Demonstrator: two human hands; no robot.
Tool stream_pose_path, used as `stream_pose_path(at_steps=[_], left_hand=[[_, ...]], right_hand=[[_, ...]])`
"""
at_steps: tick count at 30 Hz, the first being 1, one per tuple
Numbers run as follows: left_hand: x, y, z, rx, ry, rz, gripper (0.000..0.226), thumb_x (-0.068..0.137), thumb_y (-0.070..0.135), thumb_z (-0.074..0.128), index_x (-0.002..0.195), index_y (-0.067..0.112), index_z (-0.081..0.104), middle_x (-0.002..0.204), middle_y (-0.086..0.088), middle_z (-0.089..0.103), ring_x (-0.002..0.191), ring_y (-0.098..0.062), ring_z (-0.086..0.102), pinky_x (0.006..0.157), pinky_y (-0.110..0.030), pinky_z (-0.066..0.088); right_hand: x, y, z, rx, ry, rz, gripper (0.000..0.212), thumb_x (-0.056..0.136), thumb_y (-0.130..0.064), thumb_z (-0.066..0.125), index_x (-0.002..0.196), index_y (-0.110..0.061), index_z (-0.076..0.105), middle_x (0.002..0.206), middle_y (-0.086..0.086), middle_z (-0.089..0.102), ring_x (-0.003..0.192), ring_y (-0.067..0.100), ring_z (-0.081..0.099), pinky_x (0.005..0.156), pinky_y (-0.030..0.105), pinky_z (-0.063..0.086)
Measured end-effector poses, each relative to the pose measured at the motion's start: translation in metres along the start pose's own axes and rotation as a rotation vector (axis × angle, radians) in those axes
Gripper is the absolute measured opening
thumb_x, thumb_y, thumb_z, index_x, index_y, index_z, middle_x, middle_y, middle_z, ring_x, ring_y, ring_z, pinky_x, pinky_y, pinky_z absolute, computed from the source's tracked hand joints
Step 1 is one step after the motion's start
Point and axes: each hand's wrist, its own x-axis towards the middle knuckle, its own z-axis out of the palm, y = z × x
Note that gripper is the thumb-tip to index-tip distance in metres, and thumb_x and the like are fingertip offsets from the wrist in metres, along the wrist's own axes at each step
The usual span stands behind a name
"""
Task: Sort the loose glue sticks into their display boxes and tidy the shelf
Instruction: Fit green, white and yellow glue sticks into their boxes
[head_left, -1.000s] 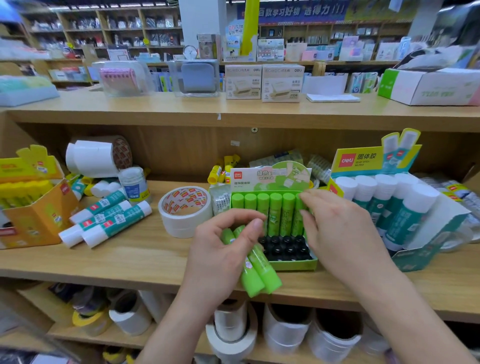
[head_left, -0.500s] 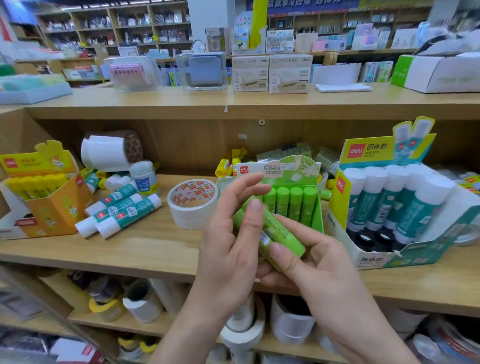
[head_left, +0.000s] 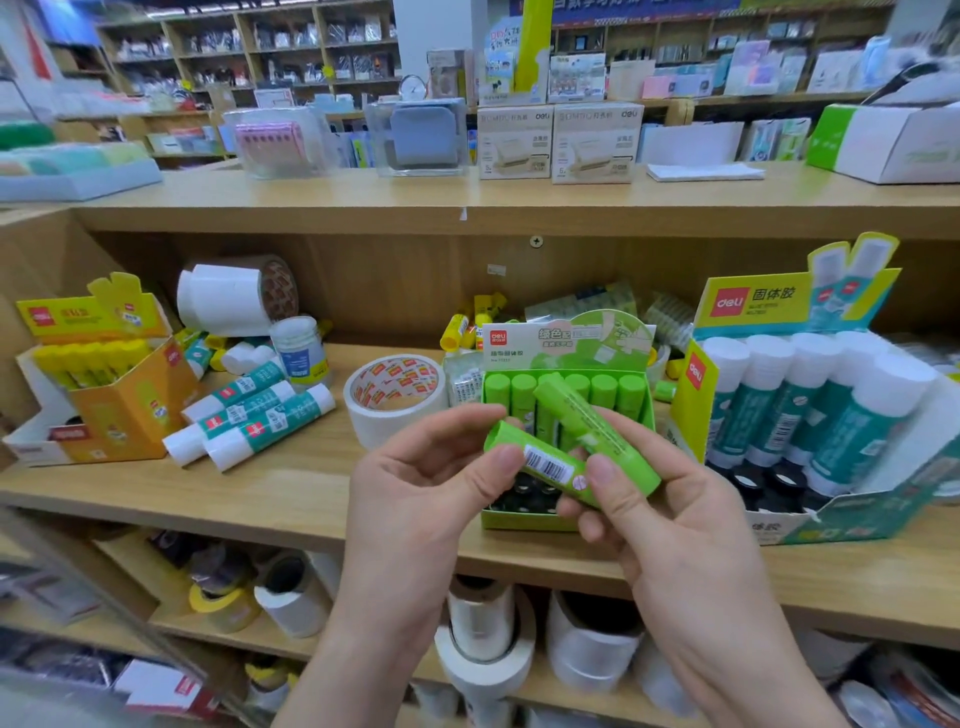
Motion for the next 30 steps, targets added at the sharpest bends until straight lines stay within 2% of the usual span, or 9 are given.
stream_pose_path(at_steps=[3, 5, 7, 9, 13, 16, 19, 23, 30], left_hand=[[-0.003, -0.003, -0.006, -0.014, -0.033, 0.02, 0.031, 0.057, 0.019, 0.083, 0.087, 0.017, 0.075, 0.088, -0.009, 0.073, 0.082, -0.02, 0.068, 0.072, -0.027, 0.055], [-0.006, -0.003, -0.01, 0.109, -0.063, 0.056, 0.026, 0.064, 0.027, 0.076, 0.088, 0.018, 0.074, 0.084, -0.006, 0.071, 0.078, -0.017, 0.066, 0.069, -0.028, 0.056], [-0.008, -0.002, -0.011, 0.326, -0.13, 0.103, 0.025, 0.071, 0.032, 0.069, 0.092, 0.022, 0.075, 0.086, -0.003, 0.069, 0.076, -0.017, 0.064, 0.064, -0.03, 0.055], [-0.009, -0.003, -0.012, 0.552, -0.178, 0.171, 0.025, 0.077, 0.038, 0.064, 0.097, 0.028, 0.075, 0.092, 0.003, 0.067, 0.079, -0.013, 0.062, 0.062, -0.027, 0.05], [-0.008, -0.008, -0.011, 0.899, -0.276, 0.333, 0.038, 0.085, 0.047, 0.055, 0.122, 0.039, 0.06, 0.107, 0.018, 0.067, 0.094, 0.004, 0.062, 0.076, -0.012, 0.047], [-0.013, -0.01, -0.013, 1.015, -0.293, 0.369, 0.03, 0.092, 0.049, 0.041, 0.12, 0.04, 0.048, 0.104, 0.021, 0.062, 0.081, 0.001, 0.061, 0.069, -0.02, 0.047], [-0.015, -0.006, -0.013, 0.701, -0.218, 0.211, 0.022, 0.096, 0.046, 0.042, 0.11, 0.031, 0.05, 0.097, 0.017, 0.07, 0.084, -0.003, 0.067, 0.076, -0.029, 0.052], [-0.007, 0.004, -0.016, 0.257, -0.05, 0.068, 0.018, 0.093, 0.024, 0.046, 0.109, 0.015, 0.046, 0.099, -0.006, 0.073, 0.092, -0.022, 0.072, 0.086, -0.038, 0.056], [-0.002, 0.004, -0.023, 0.141, 0.006, 0.063, 0.044, 0.085, 0.016, 0.052, 0.125, 0.032, 0.046, 0.092, -0.018, 0.072, 0.086, -0.031, 0.072, 0.081, -0.034, 0.057]], right_hand=[[0.001, 0.002, -0.001, -0.01, 0.008, -0.046, 0.05, 0.059, -0.056, 0.08, 0.105, -0.037, 0.071, 0.089, 0.008, 0.073, 0.064, 0.02, 0.063, 0.06, 0.019, 0.052], [0.001, 0.001, -0.002, -0.039, 0.045, -0.065, 0.046, 0.067, -0.051, 0.076, 0.107, -0.029, 0.07, 0.091, 0.009, 0.073, 0.066, 0.022, 0.064, 0.06, 0.019, 0.052], [0.002, -0.003, -0.003, -0.095, 0.07, -0.103, 0.03, 0.074, -0.036, 0.067, 0.104, -0.032, 0.065, 0.087, 0.006, 0.074, 0.062, 0.018, 0.063, 0.059, 0.018, 0.052], [0.002, -0.004, 0.0, -0.181, 0.085, -0.149, 0.031, 0.075, -0.029, 0.064, 0.104, -0.035, 0.061, 0.084, 0.003, 0.074, 0.057, 0.01, 0.06, 0.057, 0.017, 0.051], [0.002, 0.005, 0.006, -0.309, 0.058, -0.195, 0.037, 0.073, -0.04, 0.065, 0.11, -0.039, 0.062, 0.079, -0.004, 0.073, 0.055, 0.007, 0.059, 0.057, 0.021, 0.052], [0.003, 0.009, 0.006, -0.268, 0.019, -0.188, 0.036, 0.076, -0.034, 0.063, 0.112, -0.035, 0.062, 0.075, -0.001, 0.071, 0.057, 0.007, 0.059, 0.056, 0.019, 0.05], [0.006, 0.006, -0.001, -0.358, 0.049, -0.252, 0.031, 0.09, -0.037, 0.058, 0.119, -0.031, 0.061, 0.078, 0.009, 0.059, 0.056, 0.01, 0.055, 0.058, 0.016, 0.047], [0.009, 0.004, -0.011, -0.445, 0.065, -0.279, 0.028, 0.095, -0.036, 0.051, 0.121, -0.032, 0.061, 0.078, 0.012, 0.055, 0.057, 0.011, 0.053, 0.061, 0.017, 0.046], [0.01, 0.007, -0.007, -0.382, 0.121, -0.277, 0.021, 0.078, -0.03, 0.063, 0.098, -0.024, 0.063, 0.078, 0.004, 0.064, 0.062, 0.011, 0.061, 0.057, 0.017, 0.049]])
